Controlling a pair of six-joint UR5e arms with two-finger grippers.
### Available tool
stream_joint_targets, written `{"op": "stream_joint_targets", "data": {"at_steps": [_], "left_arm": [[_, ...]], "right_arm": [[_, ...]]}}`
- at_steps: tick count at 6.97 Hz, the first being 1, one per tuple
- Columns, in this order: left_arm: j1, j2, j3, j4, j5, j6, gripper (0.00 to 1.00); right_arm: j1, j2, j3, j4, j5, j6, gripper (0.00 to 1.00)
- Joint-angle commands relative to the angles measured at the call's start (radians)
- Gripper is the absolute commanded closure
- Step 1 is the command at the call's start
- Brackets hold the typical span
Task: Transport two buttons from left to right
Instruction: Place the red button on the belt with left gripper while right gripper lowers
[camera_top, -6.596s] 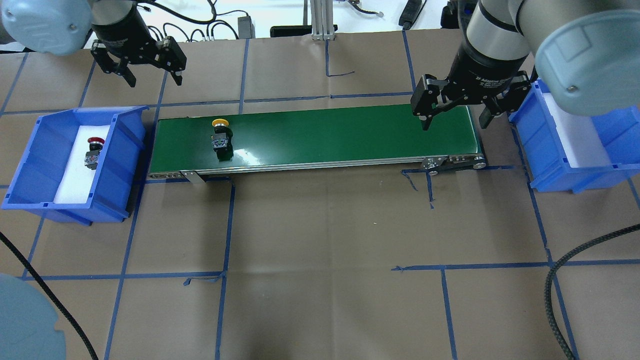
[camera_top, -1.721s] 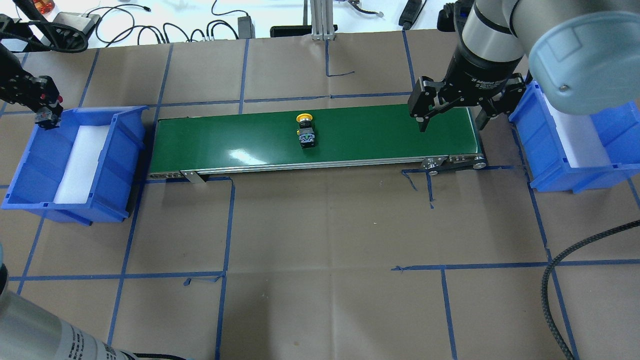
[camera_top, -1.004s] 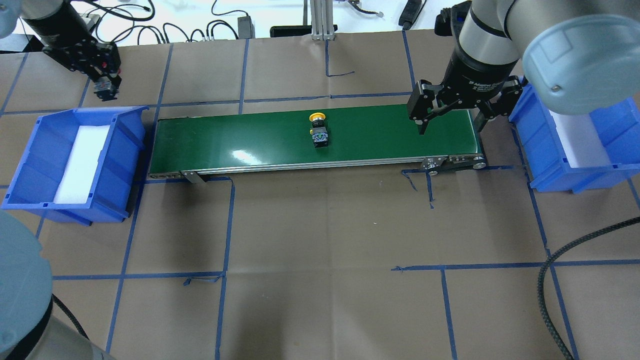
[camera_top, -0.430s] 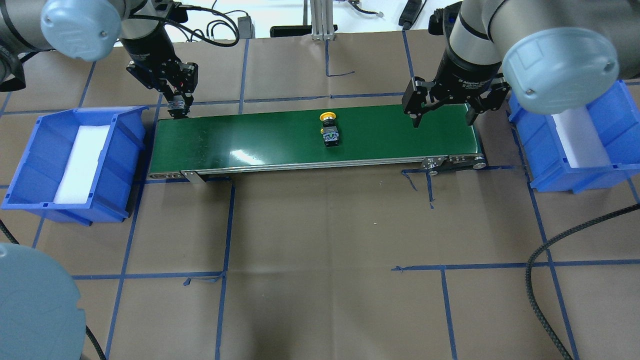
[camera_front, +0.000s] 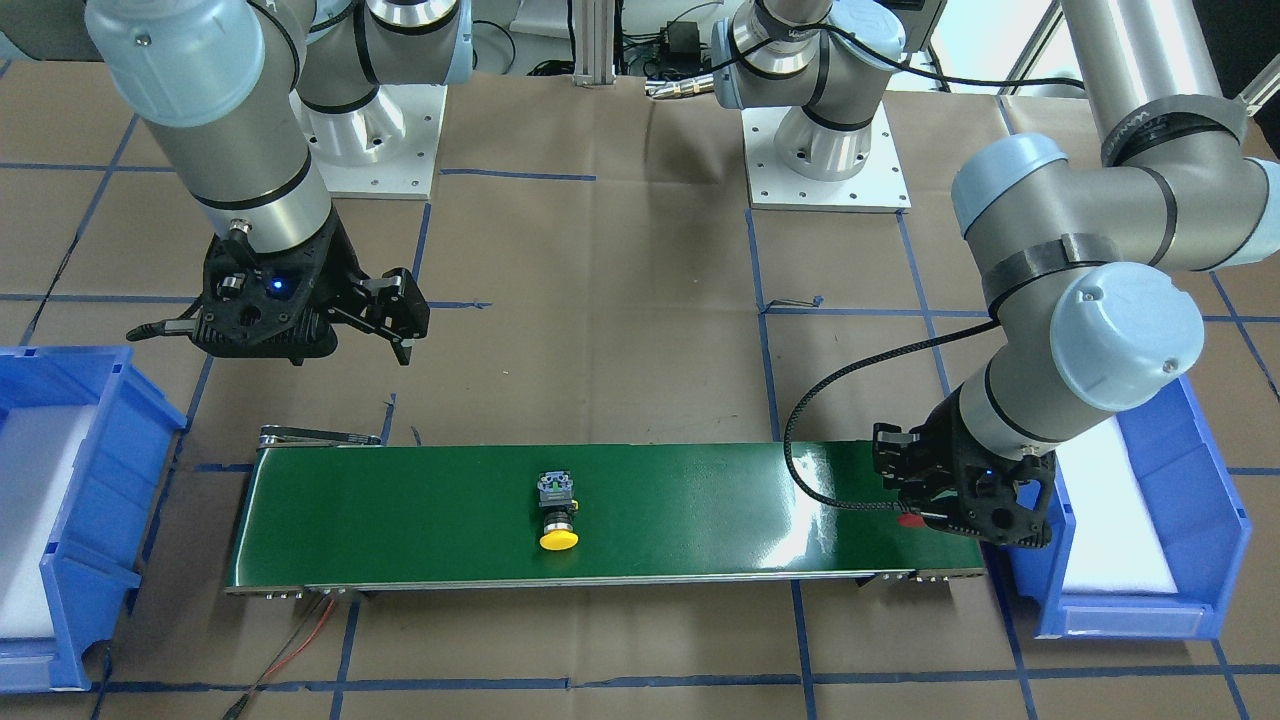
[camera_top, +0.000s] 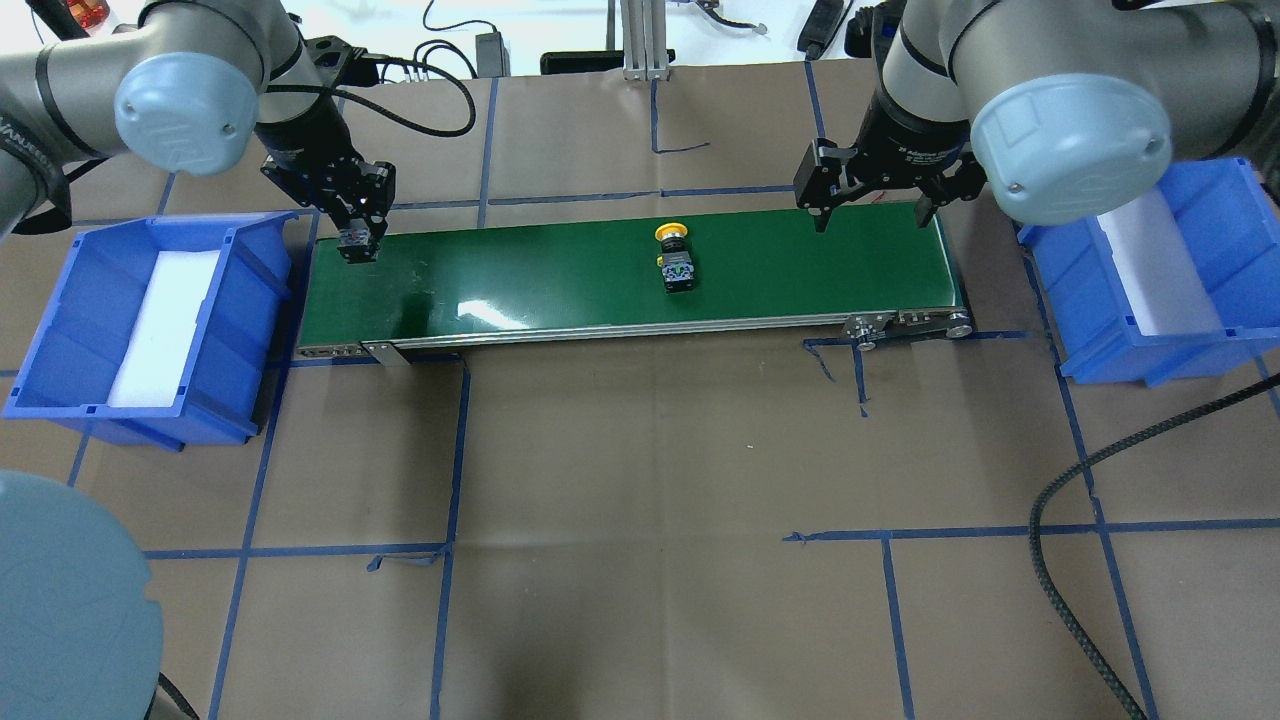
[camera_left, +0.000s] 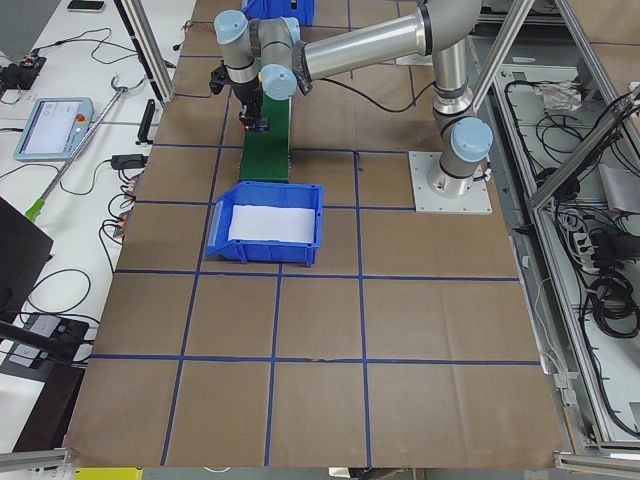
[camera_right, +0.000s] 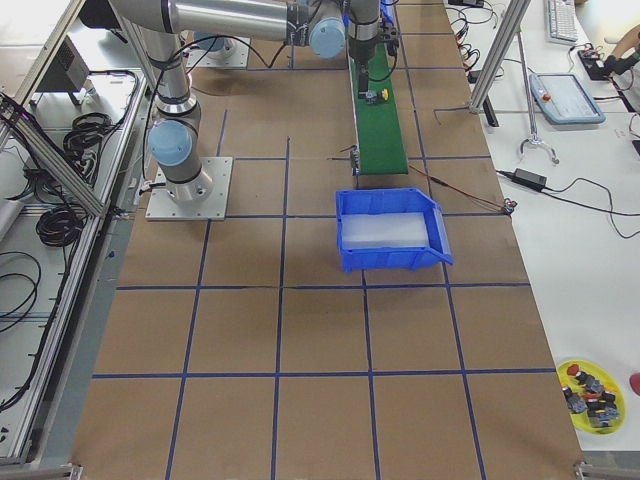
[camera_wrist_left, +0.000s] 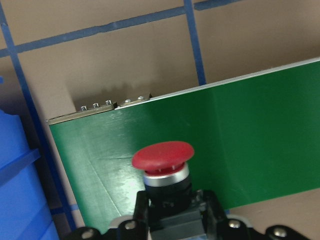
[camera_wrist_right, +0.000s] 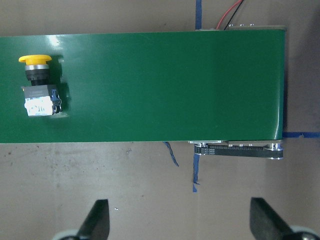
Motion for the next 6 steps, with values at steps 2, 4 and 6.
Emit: {"op": "stream_joint_targets", "data": {"at_steps": [2,4,6], "left_arm": [[0.024,-0.011,-0.115,0.147,0.001,0.004,1.00],[0.021,-0.017,-0.133,0.163,0.001,-0.001,1.00],[0.015,-0.026,-0.133,0.164,0.001,-0.007,0.94]], "right_arm": [[-0.001,0.029,0.034,-0.026,-0.001,-0.002,0.00],[-0.001,0.035,0.045,-0.123,0.000,-0.012,0.00],[-0.001,0.063,0.042,-0.150,0.000,-0.011,0.00]]}}
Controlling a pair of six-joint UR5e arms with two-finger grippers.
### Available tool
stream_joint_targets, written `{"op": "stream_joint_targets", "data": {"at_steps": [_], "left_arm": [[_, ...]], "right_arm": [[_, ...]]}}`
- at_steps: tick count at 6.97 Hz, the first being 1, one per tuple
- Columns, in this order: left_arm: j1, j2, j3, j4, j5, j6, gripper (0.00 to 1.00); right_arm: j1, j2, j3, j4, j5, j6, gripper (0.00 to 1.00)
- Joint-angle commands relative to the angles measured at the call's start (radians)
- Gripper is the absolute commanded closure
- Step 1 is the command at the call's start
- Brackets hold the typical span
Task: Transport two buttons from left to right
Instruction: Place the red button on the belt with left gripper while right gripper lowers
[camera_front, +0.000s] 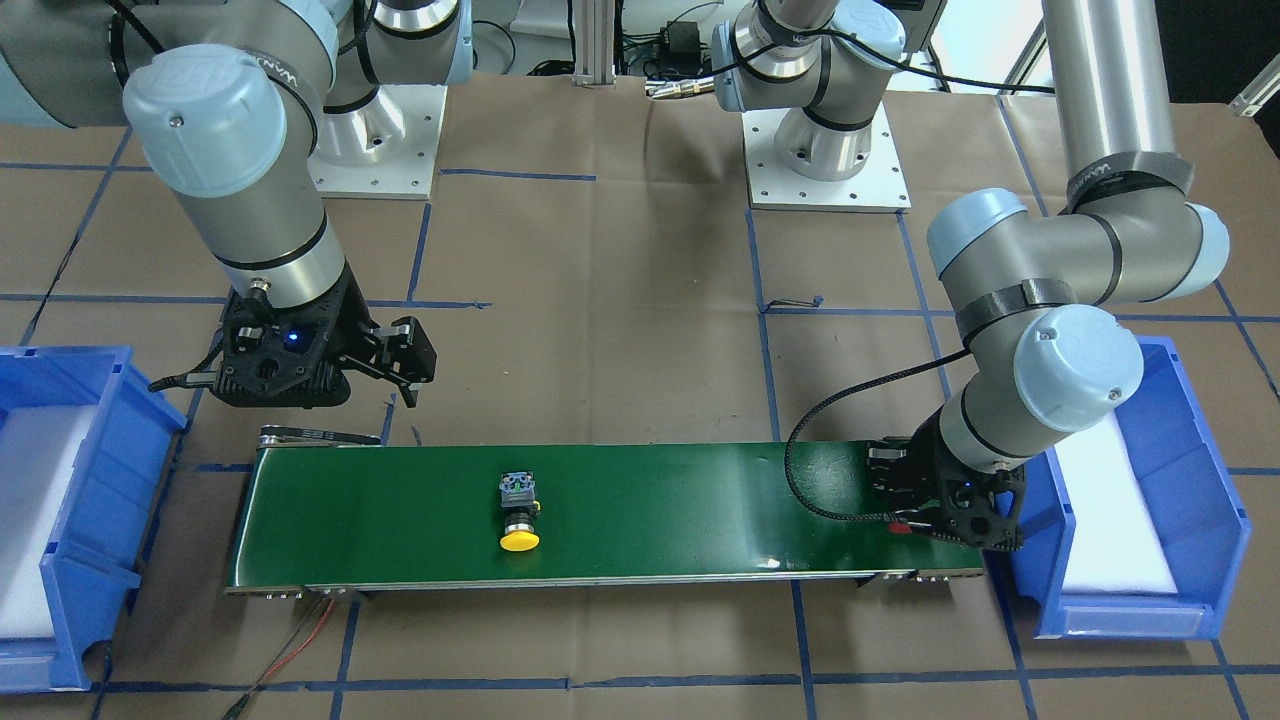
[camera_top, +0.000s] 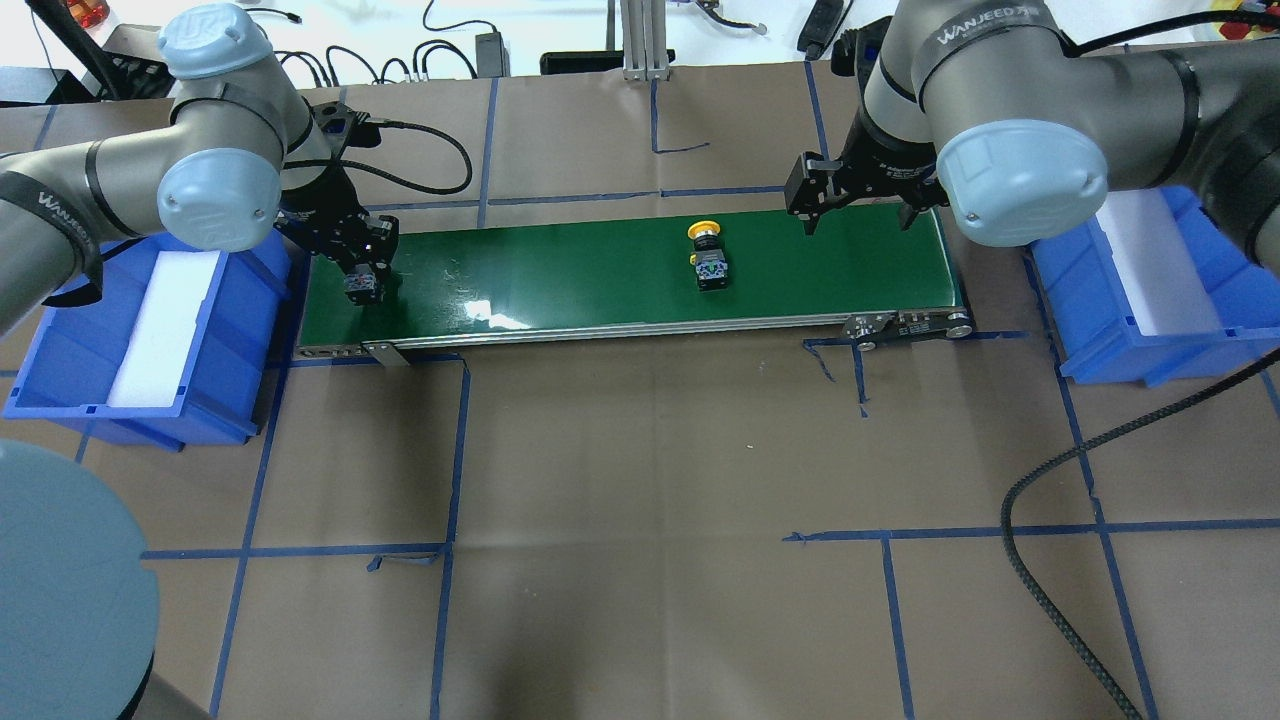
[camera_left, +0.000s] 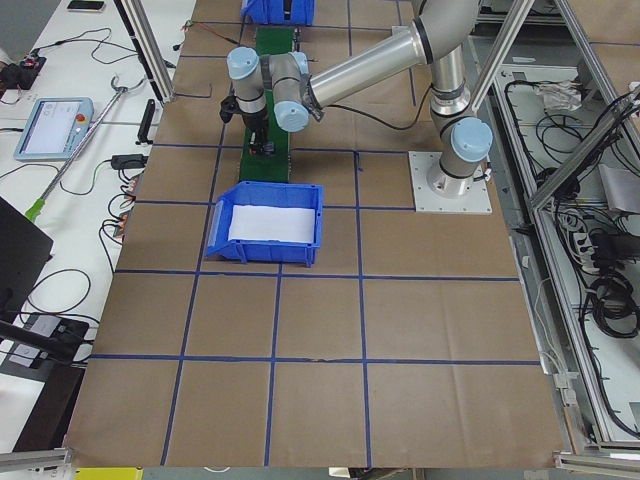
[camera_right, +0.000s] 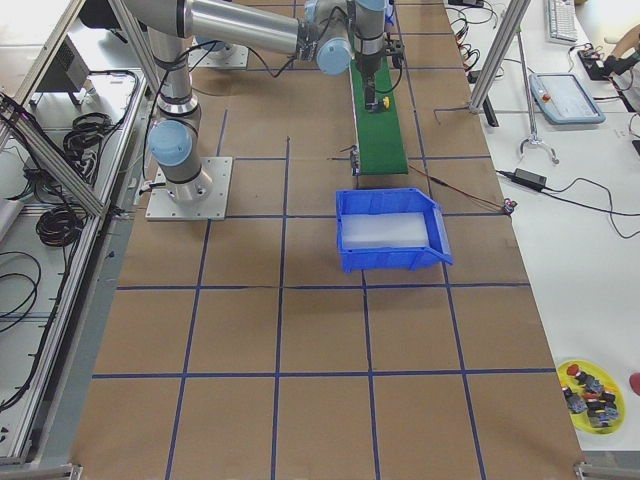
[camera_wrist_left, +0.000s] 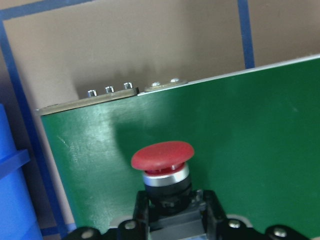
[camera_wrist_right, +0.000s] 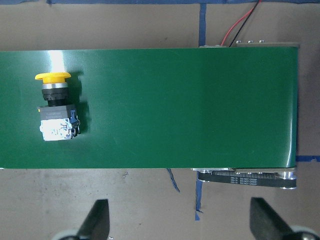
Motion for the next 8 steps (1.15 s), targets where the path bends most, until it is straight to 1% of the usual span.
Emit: {"op": "stream_joint_targets", "data": {"at_steps": [1,2,3,4,5,6,7,8], "left_arm": [[-0.001,0.000,-0.001,0.002,0.000,-0.001,0.84],[0.002,0.003,-0.001,0.002,0.000,-0.001,0.45],[0.004,0.009,0.008,0.002,0.000,-0.002,0.00],[0.013,0.018,0.038,-0.011,0.003,-0.002,0.00],[0.016,0.030,0.066,-0.018,0.003,-0.002,0.00],[0.015,0.049,0.135,-0.129,0.005,-0.007,0.00],[0.010,0.079,0.220,-0.285,0.003,-0.059,0.00],[0.003,0.101,0.265,-0.359,0.000,-0.091,0.00]], "right_arm": [[0.000,0.017,-0.001,-0.023,0.000,0.000,0.00],[0.000,0.019,-0.002,-0.029,0.002,0.000,0.00],[0.000,0.026,-0.002,-0.046,0.006,-0.002,0.00],[-0.002,0.040,-0.002,-0.049,0.008,-0.003,0.00],[-0.002,0.052,-0.002,-0.099,0.005,-0.002,0.00],[-0.002,0.074,-0.008,-0.110,0.009,0.004,0.00],[-0.006,0.103,-0.013,-0.191,0.011,0.009,0.00],[-0.015,0.123,-0.016,-0.236,0.011,0.008,0.00]]}}
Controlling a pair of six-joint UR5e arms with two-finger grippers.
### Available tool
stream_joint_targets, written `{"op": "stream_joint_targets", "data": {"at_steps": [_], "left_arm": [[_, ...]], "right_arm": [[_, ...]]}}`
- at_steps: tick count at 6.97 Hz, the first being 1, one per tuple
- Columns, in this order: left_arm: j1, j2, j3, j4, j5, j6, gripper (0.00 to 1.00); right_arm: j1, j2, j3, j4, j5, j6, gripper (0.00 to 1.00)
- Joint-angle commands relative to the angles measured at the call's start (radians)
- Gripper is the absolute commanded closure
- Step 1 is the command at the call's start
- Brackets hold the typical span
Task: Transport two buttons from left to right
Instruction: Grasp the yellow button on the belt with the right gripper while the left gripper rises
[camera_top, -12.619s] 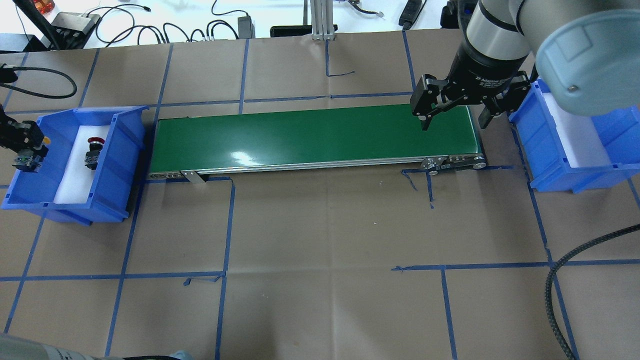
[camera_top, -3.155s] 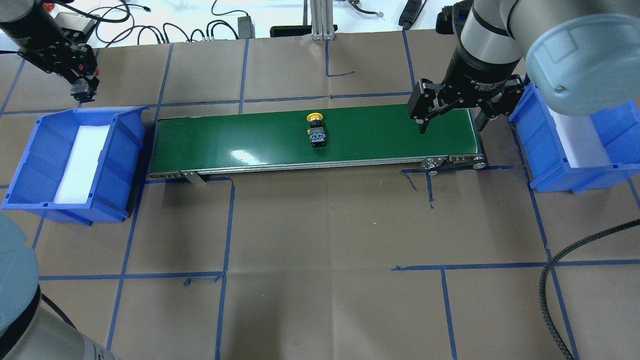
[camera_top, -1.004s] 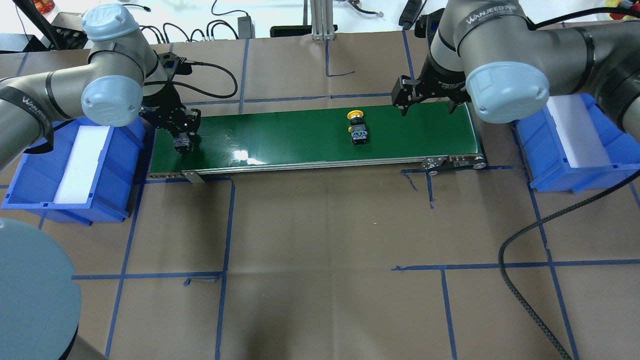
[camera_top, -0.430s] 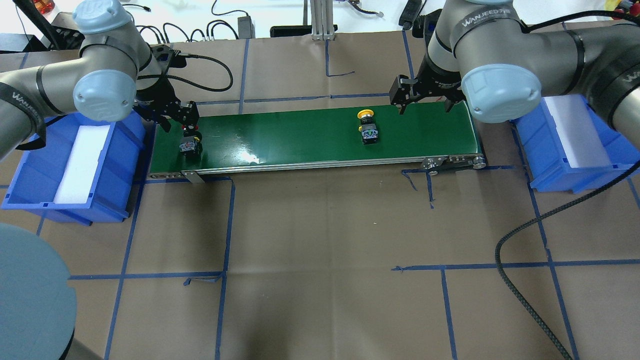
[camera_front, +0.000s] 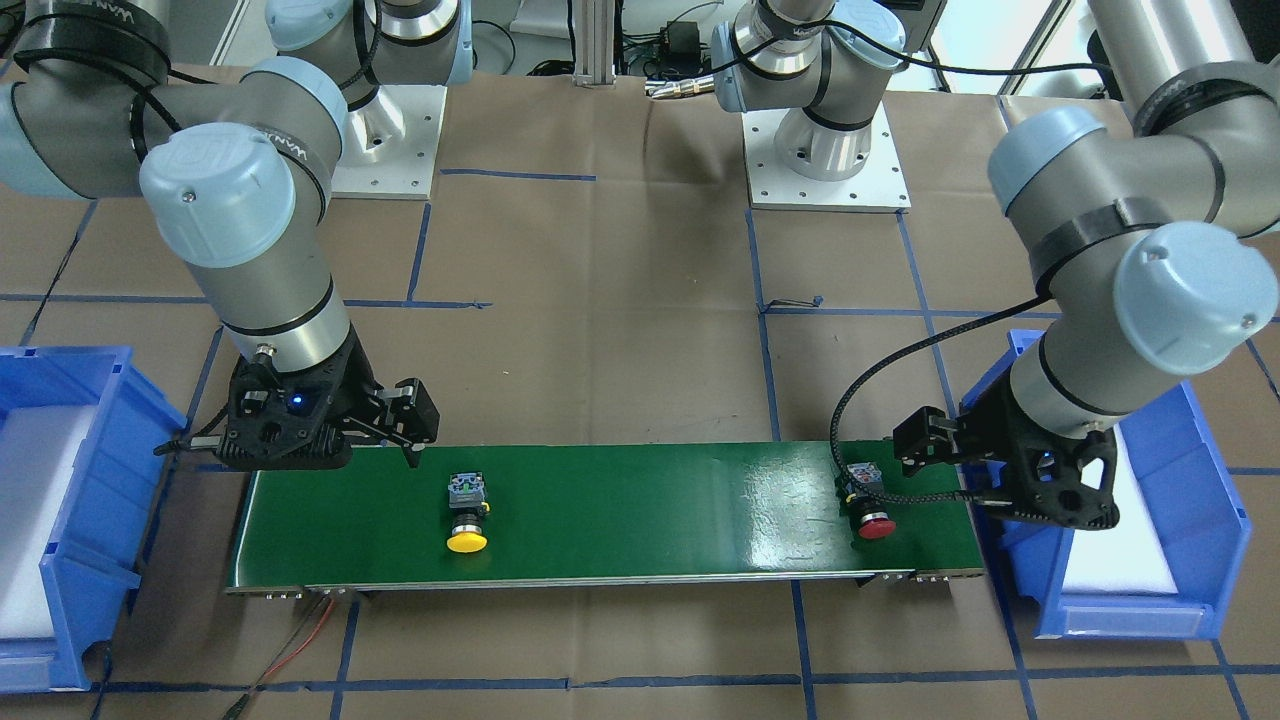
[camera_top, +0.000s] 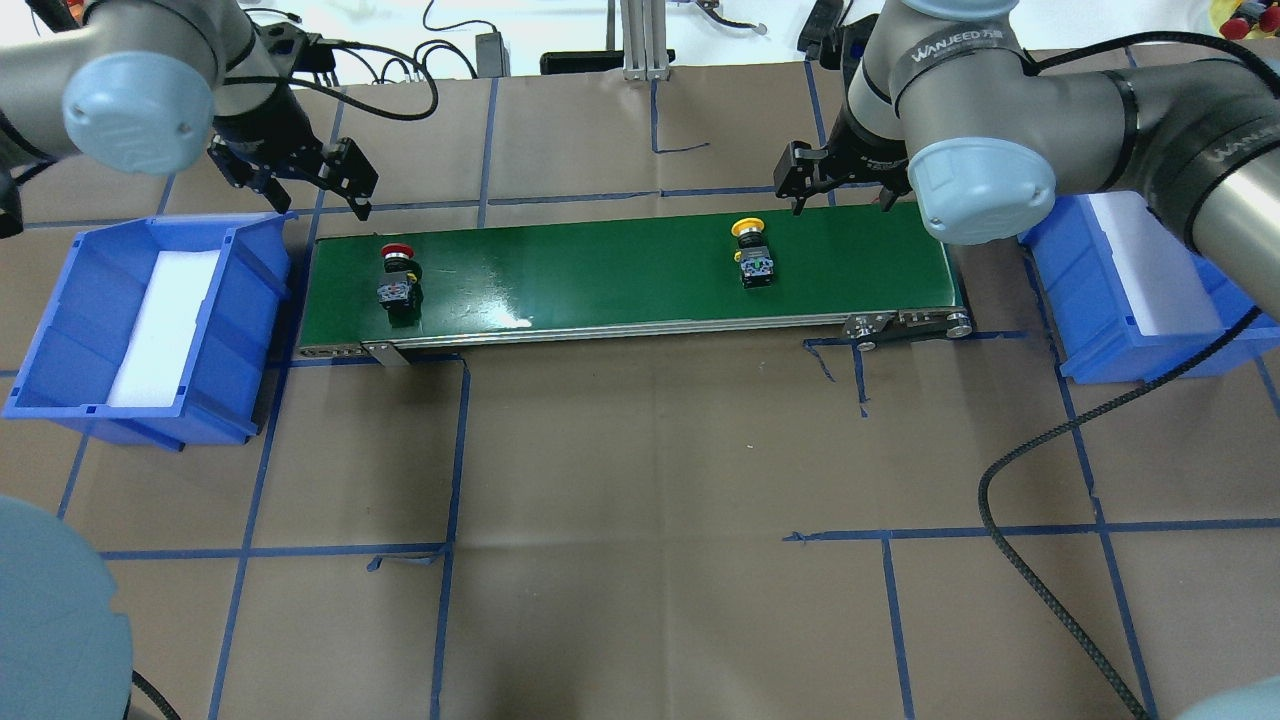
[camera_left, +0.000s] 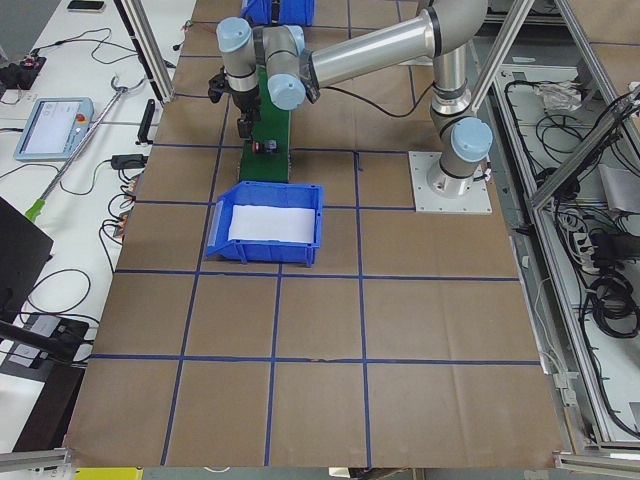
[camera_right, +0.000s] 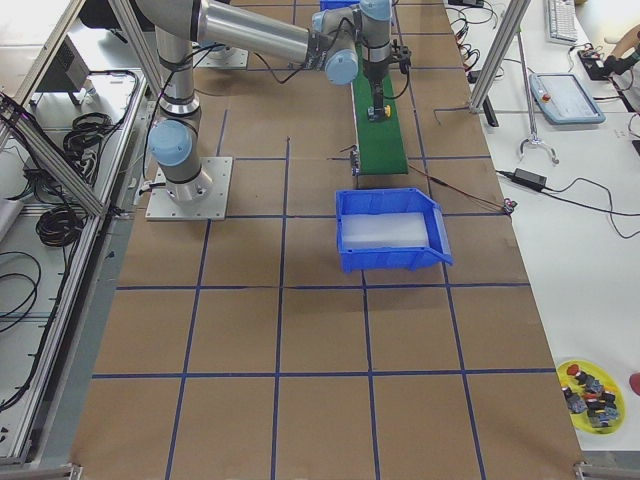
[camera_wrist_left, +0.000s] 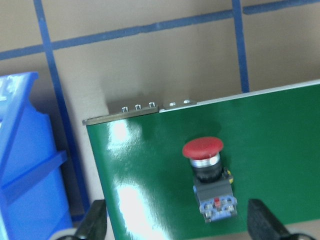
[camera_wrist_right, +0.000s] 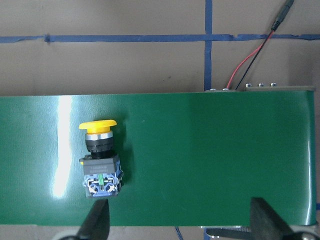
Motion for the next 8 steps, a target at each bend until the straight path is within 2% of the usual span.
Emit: {"op": "stream_joint_targets", "data": {"at_steps": [1,3,8], "left_arm": [[-0.022,0.069,0.062,-0.148,-0.007,-0.112,0.00],[-0.093,0.155,0.030,-0.238,-0.012,-0.203,0.00],[-0.125,0.283,-0.128,-0.197,-0.012,-0.245,0.00]], "right_arm": [[-0.010,0.053,0.000,-0.062,0.002,0.008,0.00],[-0.009,0.104,0.005,-0.052,0.006,0.063,0.00],[-0.007,0.116,0.026,-0.038,0.004,0.088,0.00]]}}
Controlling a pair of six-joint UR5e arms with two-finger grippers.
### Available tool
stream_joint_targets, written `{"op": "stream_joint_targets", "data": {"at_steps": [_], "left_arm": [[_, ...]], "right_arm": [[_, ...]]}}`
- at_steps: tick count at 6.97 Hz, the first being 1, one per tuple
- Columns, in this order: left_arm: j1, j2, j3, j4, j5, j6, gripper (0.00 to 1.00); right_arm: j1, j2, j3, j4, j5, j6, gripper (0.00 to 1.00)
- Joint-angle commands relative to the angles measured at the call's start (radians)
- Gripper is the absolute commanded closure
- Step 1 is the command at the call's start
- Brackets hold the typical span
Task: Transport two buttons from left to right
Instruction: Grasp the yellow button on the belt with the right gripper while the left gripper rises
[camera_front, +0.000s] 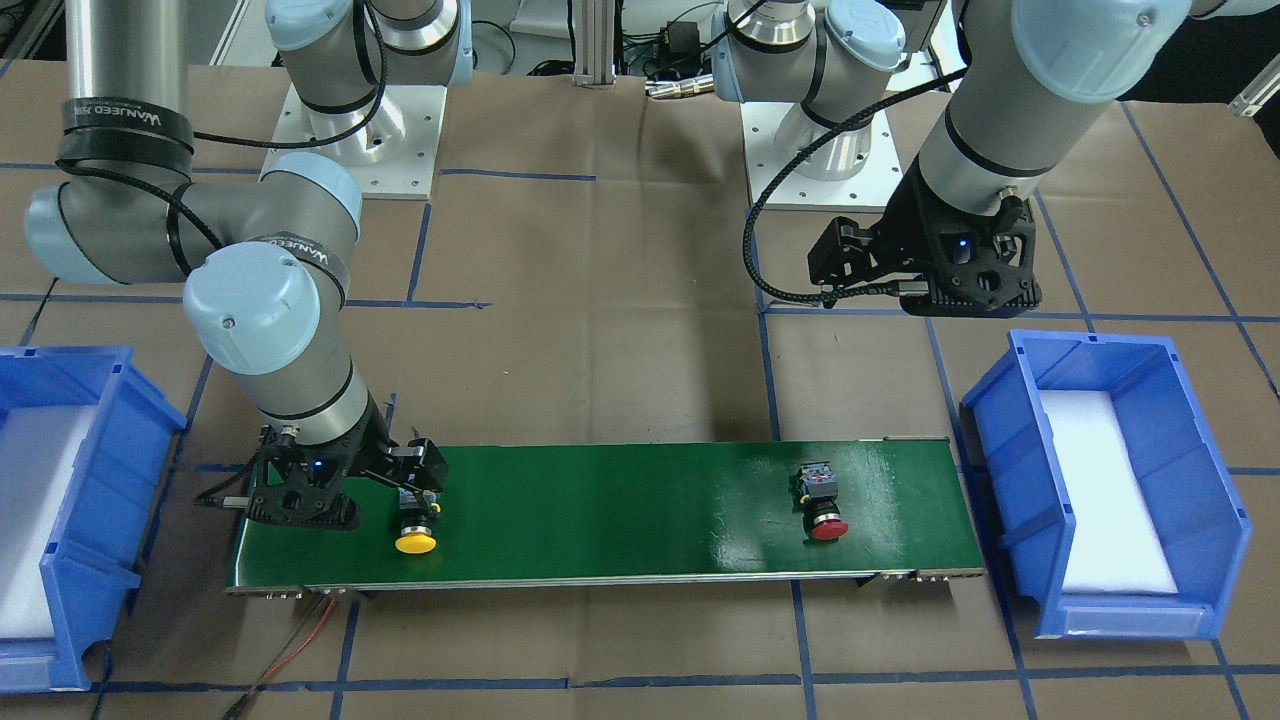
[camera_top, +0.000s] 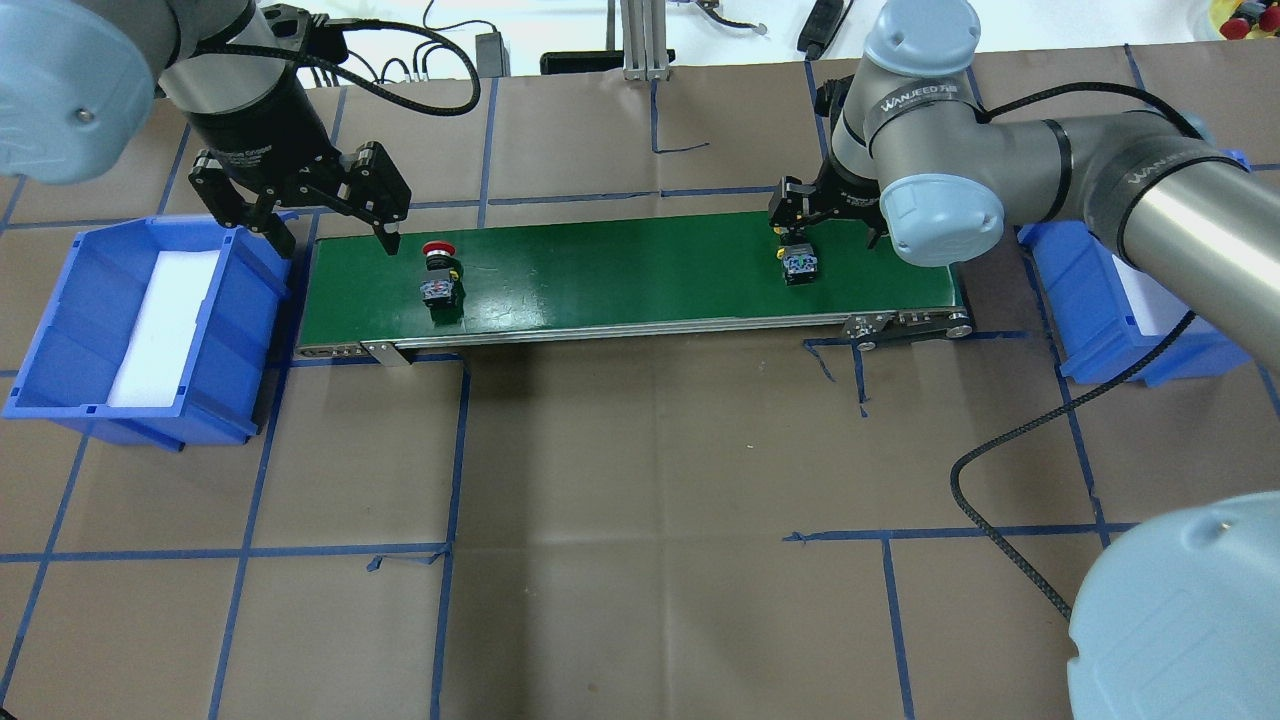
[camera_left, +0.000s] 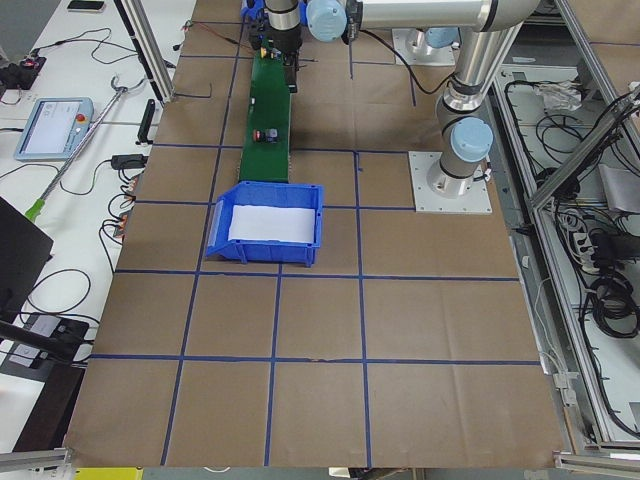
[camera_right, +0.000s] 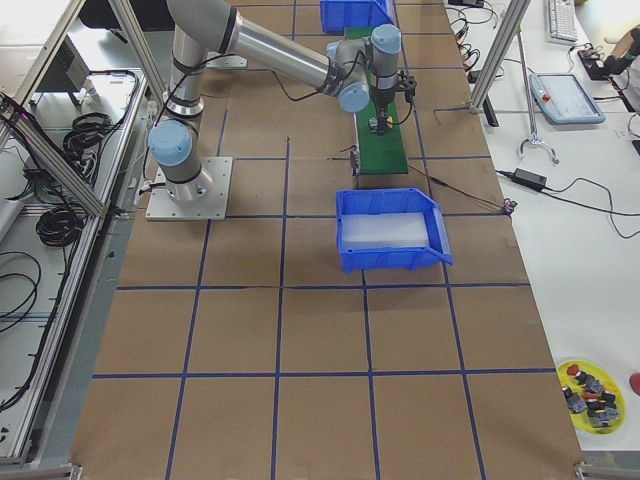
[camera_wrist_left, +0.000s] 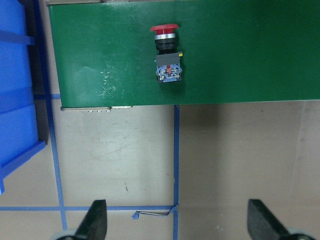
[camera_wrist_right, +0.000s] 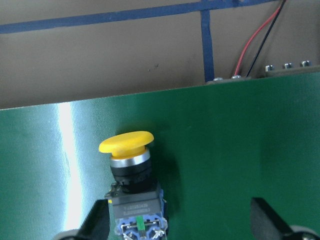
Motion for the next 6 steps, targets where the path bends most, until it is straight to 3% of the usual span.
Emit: {"op": "stream_joint_targets", "data": {"at_steps": [1,2,3,5,6], "left_arm": [[0.000,0.023,-0.031,0.062,-0.007,-0.003,0.00],[0.000,0.023,-0.031,0.063,-0.007,-0.005,0.00],[0.000,0.024,-0.035,0.064,-0.006,-0.005,0.00],[0.000,0.026,-0.033,0.064,-0.006,-0.005,0.00],[-0.002,0.026,-0.033,0.064,-0.006,-0.005,0.00]], "right_arm": [[0.000,0.030,0.001,0.000,0.000,0.002,0.00],[0.000,0.044,0.001,0.000,-0.001,0.002,0.02],[0.000,0.050,0.000,0.000,-0.001,-0.007,0.26],[-0.001,0.042,-0.002,0.002,-0.004,-0.039,0.93],[-0.008,0.039,-0.007,-0.003,-0.013,-0.081,0.95]]}}
